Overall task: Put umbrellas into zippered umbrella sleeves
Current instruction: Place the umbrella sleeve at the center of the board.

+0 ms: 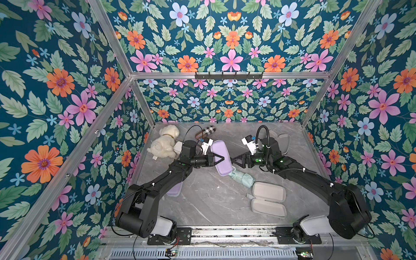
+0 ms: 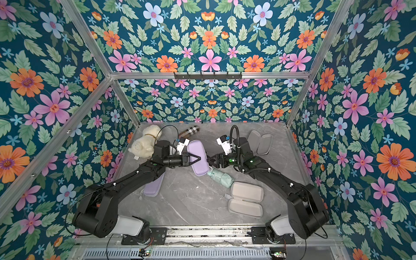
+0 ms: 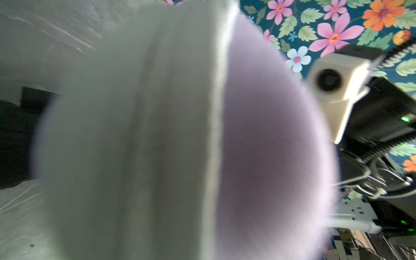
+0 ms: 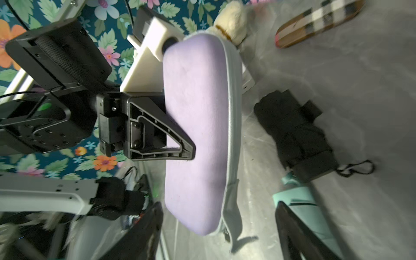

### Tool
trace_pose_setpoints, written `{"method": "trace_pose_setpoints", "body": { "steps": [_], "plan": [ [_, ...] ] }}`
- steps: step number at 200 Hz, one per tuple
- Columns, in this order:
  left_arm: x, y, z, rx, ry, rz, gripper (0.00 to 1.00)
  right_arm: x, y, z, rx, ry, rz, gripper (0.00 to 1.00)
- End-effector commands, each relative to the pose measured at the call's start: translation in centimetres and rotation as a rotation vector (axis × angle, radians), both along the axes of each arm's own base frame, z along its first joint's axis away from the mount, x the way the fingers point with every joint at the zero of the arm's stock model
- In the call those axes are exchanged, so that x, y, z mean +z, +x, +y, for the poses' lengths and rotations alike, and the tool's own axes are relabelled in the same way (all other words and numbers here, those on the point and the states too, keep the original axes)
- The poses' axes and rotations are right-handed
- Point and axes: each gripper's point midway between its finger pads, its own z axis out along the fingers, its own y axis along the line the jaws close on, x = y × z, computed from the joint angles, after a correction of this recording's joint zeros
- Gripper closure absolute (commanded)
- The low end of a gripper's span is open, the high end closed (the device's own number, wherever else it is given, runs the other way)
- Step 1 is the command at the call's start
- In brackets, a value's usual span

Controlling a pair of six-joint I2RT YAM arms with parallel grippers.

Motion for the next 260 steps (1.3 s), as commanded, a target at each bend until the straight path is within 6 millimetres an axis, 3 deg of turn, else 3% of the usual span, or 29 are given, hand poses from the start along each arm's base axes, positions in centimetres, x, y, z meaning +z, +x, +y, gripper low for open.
{"method": "trace_pose_setpoints", "body": {
  "steps": [1, 30, 40, 55, 66, 79, 99, 101, 120, 135, 156, 176, 198, 216, 238, 260],
  "plan": [
    [2.6, -1.0, -0.8, -0.080, -0.081, -0.094, 0.83, 0.8, -2.1, 2.0, 0.167, 0.100, 0.096, 0.31],
    [3.1, -1.2, -1.1, -0.084, -0.110, -0.090, 0.76, 0.7, -3.5, 4.0, 0.241, 0.118, 0.098, 0.47],
    [3.3, -1.2, -1.1, -0.081, -0.126, -0.094, 0.72, 0.5, -3.7, 4.4, 0.244, 0.131, 0.109, 0.56],
    [3.5, -1.1, -0.8, -0.056, -0.131, -0.087, 0.60, 0.2, -3.7, 4.7, 0.225, 0.155, 0.143, 0.74],
    [3.0, -0.5, 0.3, 0.006, -0.099, -0.078, 0.51, -0.2, -3.4, 4.9, 0.184, 0.180, 0.178, 0.79],
    [2.0, 1.1, 3.0, 0.132, -0.037, -0.046, 0.43, -0.8, -3.4, 5.6, 0.139, 0.206, 0.230, 0.84],
    [-0.3, 4.2, 10.7, 0.444, 0.118, 0.052, 0.33, -2.8, -3.6, 7.5, 0.054, 0.208, 0.342, 0.93],
    [-0.5, 4.5, 11.5, 0.476, 0.137, 0.059, 0.33, -3.9, -3.6, 7.8, 0.045, 0.196, 0.373, 0.93],
    [-0.8, 5.3, 17.6, 0.697, 0.296, 0.074, 0.30, -6.4, -3.7, 10.4, -0.030, 0.184, 0.485, 0.97],
    [0.1, 5.3, 20.2, 0.797, 0.387, 0.045, 0.29, -7.9, -3.5, 12.7, -0.076, 0.174, 0.555, 0.98],
    [2.6, 5.5, 20.8, 0.836, 0.371, -0.021, 0.29, -10.5, -3.2, 16.1, -0.135, 0.136, 0.674, 0.99],
    [4.1, 5.8, 20.4, 0.829, 0.344, -0.052, 0.29, -12.8, -3.5, 18.6, -0.194, 0.070, 0.738, 0.97],
    [5.1, 6.4, 20.3, 0.824, 0.328, -0.069, 0.29, -13.1, -4.3, 21.6, -0.170, 0.003, 0.754, 0.90],
    [5.6, 6.6, 20.1, 0.818, 0.315, -0.087, 0.28, -13.4, -4.5, 22.2, -0.170, -0.036, 0.767, 0.78],
    [6.5, 6.9, 20.6, 0.847, 0.321, -0.141, 0.19, -13.3, -4.2, 19.5, -0.211, -0.124, 0.759, 0.49],
    [6.7, 7.1, 22.0, 0.928, 0.320, -0.161, 0.01, -10.9, -3.6, 14.5, -0.214, -0.215, 0.636, 0.39]
  ]
}}
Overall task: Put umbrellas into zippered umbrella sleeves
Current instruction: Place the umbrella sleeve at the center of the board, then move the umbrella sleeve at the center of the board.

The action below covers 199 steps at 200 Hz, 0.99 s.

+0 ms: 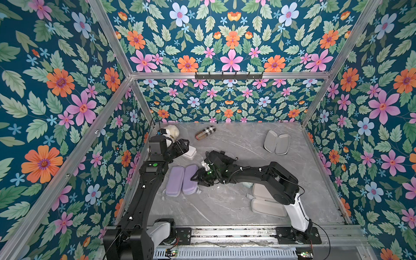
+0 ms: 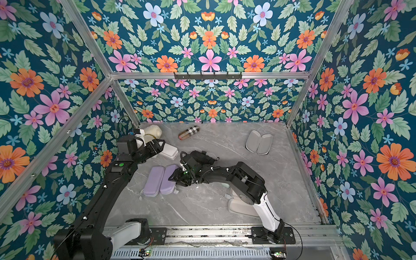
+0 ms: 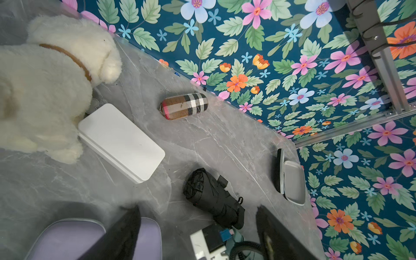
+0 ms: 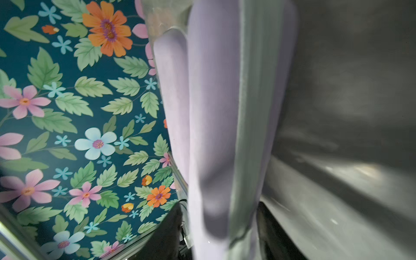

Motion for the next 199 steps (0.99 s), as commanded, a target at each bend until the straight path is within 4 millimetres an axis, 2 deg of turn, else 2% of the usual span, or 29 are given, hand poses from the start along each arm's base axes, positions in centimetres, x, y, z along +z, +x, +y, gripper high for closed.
{"method": "trace_pose_setpoints", "body": {
  "steps": [1, 15, 35, 46, 49, 57, 76, 95, 110, 143, 154, 175, 199],
  "plan": [
    [1.1, 0.7, 1.6, 0.080, 0.023, -0.066, 0.01, 1.3, 0.2, -4.9, 0.036, -0.138, -0.091, 0.39],
    [0.8, 1.0, 1.6, 0.066, -0.026, -0.074, 0.01, 2.7, 0.4, -8.8, 0.066, -0.222, -0.157, 0.38],
    [0.7, 1.2, 0.3, -0.018, -0.066, -0.103, 0.04, 3.7, -0.5, -15.1, 0.144, -0.410, -0.241, 0.40],
    [0.3, 1.2, -0.4, -0.052, -0.080, -0.098, 0.08, 3.4, -1.5, -19.4, 0.174, -0.553, -0.216, 0.41],
    [0.2, 1.2, -0.6, -0.060, -0.083, -0.093, 0.09, 4.2, -1.8, -20.7, 0.167, -0.579, -0.226, 0.42],
    [-0.2, 1.2, -1.2, -0.075, -0.077, -0.076, 0.12, 4.4, -2.8, -23.6, 0.173, -0.666, -0.212, 0.42],
    [-0.9, 0.8, -3.4, -0.115, -0.040, -0.070, 0.13, 3.9, -6.3, -28.3, 0.226, -0.799, -0.157, 0.42],
    [-1.4, 0.4, -6.5, -0.177, -0.027, -0.073, 0.13, 3.4, -10.1, -29.8, 0.276, -0.827, -0.053, 0.42],
    [-1.8, 0.1, -8.4, -0.214, -0.044, -0.068, 0.14, 2.9, -12.7, -29.8, 0.347, -0.859, -0.040, 0.40],
    [-2.4, -0.2, -9.0, -0.223, -0.075, -0.071, 0.14, -0.1, -17.1, -29.4, 0.464, -0.897, 0.051, 0.36],
    [-2.3, -0.4, -9.0, -0.225, -0.071, -0.073, 0.14, -1.3, -17.5, -29.6, 0.491, -0.912, 0.064, 0.36],
    [-2.8, -0.8, -8.9, -0.226, -0.071, -0.062, 0.14, -3.3, -17.0, -29.3, 0.540, -0.940, 0.054, 0.36],
    [-2.9, -1.2, -8.7, -0.223, -0.067, -0.054, 0.14, -4.8, -16.8, -29.3, 0.584, -0.981, 0.074, 0.44]
  ]
}}
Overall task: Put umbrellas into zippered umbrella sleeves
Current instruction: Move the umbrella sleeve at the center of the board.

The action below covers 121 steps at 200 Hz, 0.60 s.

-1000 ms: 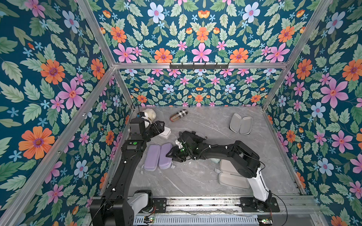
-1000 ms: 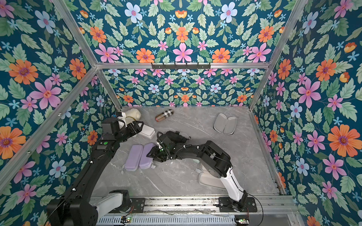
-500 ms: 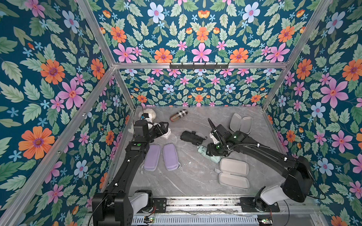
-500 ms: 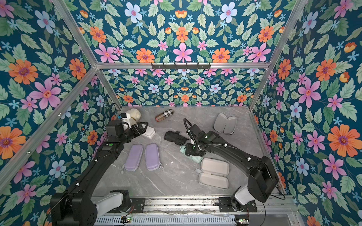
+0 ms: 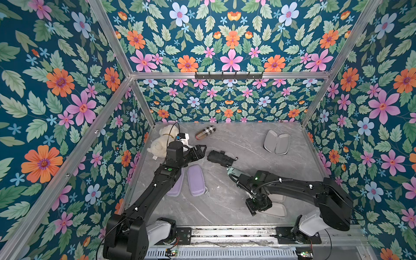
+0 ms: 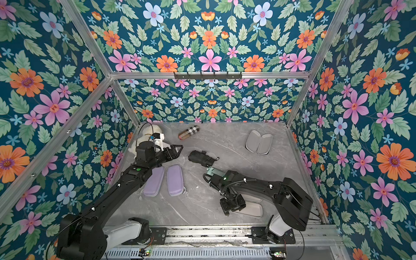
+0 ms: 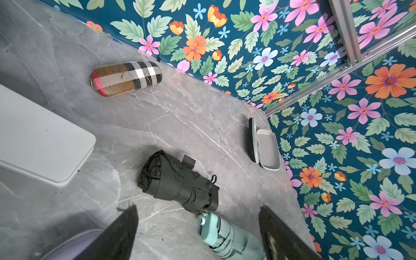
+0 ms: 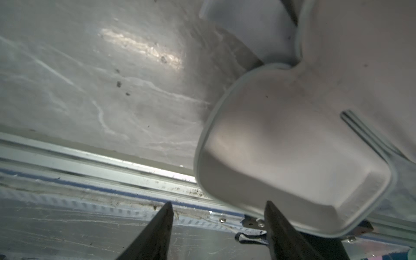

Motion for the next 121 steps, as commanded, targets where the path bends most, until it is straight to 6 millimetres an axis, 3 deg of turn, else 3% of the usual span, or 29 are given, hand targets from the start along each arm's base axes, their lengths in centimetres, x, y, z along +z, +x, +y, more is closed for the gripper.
{"method": "trace_pose_setpoints", "body": {
  "steps": [1, 25, 45, 64, 86, 121],
  "plan": [
    [0.5, -0.2, 0.2, 0.006, -0.003, -0.019, 0.14, -1.0, 0.4, 0.2, 0.043, -0.017, 0.004, 0.44],
    [0.5, -0.6, 0.7, 0.028, 0.011, -0.027, 0.14, -1.7, 1.1, -0.1, 0.059, -0.072, -0.011, 0.64],
    [0.4, -0.7, 0.8, 0.030, 0.014, -0.020, 0.14, -0.7, 1.9, 1.6, 0.050, -0.015, -0.032, 0.80],
    [0.1, -0.6, 0.9, 0.039, 0.009, 0.007, 0.14, 0.8, 2.8, 4.6, 0.022, 0.089, -0.045, 0.89],
    [-1.0, -1.0, 0.6, 0.023, 0.004, 0.058, 0.15, 2.0, 4.7, 8.9, -0.034, 0.222, -0.060, 0.93],
    [-3.3, -2.8, 0.3, -0.014, 0.004, 0.156, 0.16, 1.8, 9.5, 16.3, -0.260, 0.410, -0.034, 0.96]
  ]
}}
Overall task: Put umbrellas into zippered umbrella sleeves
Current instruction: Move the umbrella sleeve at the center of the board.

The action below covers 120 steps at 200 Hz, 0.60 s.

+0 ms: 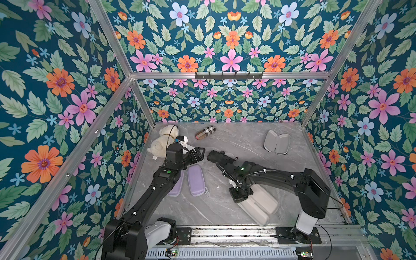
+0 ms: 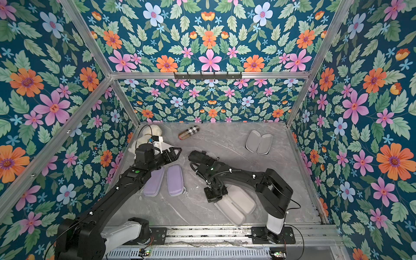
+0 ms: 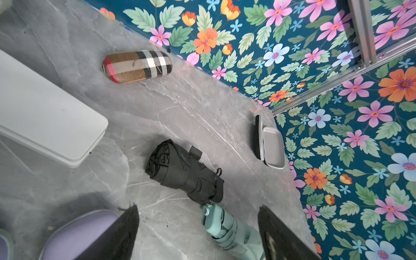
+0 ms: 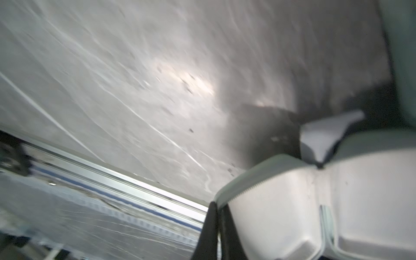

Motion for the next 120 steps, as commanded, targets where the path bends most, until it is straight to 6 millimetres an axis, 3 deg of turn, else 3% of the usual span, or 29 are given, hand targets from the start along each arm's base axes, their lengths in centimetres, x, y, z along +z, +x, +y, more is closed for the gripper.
{"method": "trace_pose_setpoints", "body": {
  "steps": [1, 27, 37, 49, 72, 97, 120],
  "plan": [
    [-1.6, -1.5, -0.2, -0.032, -0.001, 0.078, 0.16, 0.5, 3.1, 5.4, -0.162, 0.172, 0.032, 0.96],
    [-3.0, -2.9, 0.2, -0.030, 0.010, 0.119, 0.16, 1.8, 8.2, 9.9, -0.252, 0.290, -0.013, 0.94],
    [-3.5, -3.5, 0.2, -0.037, 0.009, 0.140, 0.15, 2.2, 9.2, 10.3, -0.242, 0.283, -0.023, 0.89],
    [-3.9, -4.2, 0.1, -0.055, 0.002, 0.164, 0.15, 2.7, 9.6, 10.0, -0.221, 0.292, -0.024, 0.75],
    [-5.4, -6.0, -0.4, -0.100, -0.009, 0.236, 0.14, 5.5, 10.2, 7.3, -0.209, 0.358, -0.034, 0.48],
    [-7.2, -7.8, -1.9, -0.143, -0.026, 0.308, 0.13, 7.7, 11.2, 1.5, -0.198, 0.315, -0.091, 0.41],
    [-8.6, -9.5, -3.6, -0.181, -0.018, 0.376, 0.14, 6.5, 11.1, -4.2, -0.133, 0.187, -0.136, 0.35]
  ]
}}
